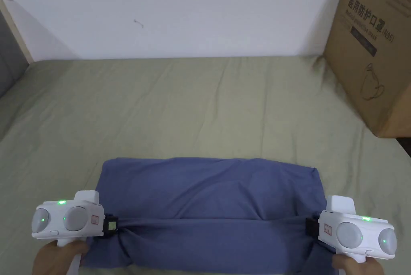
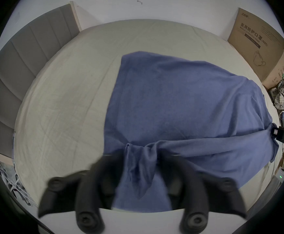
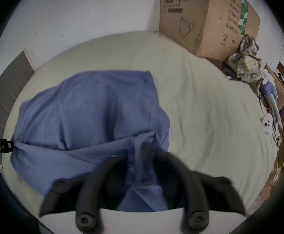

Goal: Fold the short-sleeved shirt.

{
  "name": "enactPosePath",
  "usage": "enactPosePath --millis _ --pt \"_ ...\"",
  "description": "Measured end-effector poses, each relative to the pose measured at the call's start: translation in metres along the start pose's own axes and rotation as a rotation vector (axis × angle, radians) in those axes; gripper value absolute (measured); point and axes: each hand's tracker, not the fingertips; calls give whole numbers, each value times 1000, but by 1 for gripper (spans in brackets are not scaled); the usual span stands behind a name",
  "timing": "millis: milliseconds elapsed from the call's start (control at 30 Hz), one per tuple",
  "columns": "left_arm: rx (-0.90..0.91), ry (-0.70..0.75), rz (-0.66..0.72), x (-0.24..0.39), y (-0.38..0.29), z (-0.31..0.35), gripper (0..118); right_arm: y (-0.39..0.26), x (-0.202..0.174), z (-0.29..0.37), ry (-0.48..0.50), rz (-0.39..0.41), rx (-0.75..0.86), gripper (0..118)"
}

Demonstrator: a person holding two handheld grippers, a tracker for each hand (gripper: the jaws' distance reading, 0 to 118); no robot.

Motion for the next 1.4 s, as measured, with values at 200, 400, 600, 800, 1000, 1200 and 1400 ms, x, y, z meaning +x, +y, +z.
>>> enactPosePath --millis 200,400,600,800,1000,1200,1400 --pt "283 -46 26 7 -2 81 105 14 4 94 72 -15 308 93" --pt "594 -72 20 25 -32 165 105 -6 -8 204 36 61 607 93" --pt "800 -51 3 44 -77 206 81 -35 -14 255 18 79 709 73" --pt "820 -34 -38 59 -103 213 3 -51 -20 267 -9 78 746 2" --pt "786 -67 -18 55 -106 209 0 -51 -18 266 11 70 730 0" --pt "641 -74 -3 38 -89 192 0 -42 -19 260 15 72 722 0" --pt "339 -110 114 2 -63 134 0 -35 -22 245 13 63 685 0"
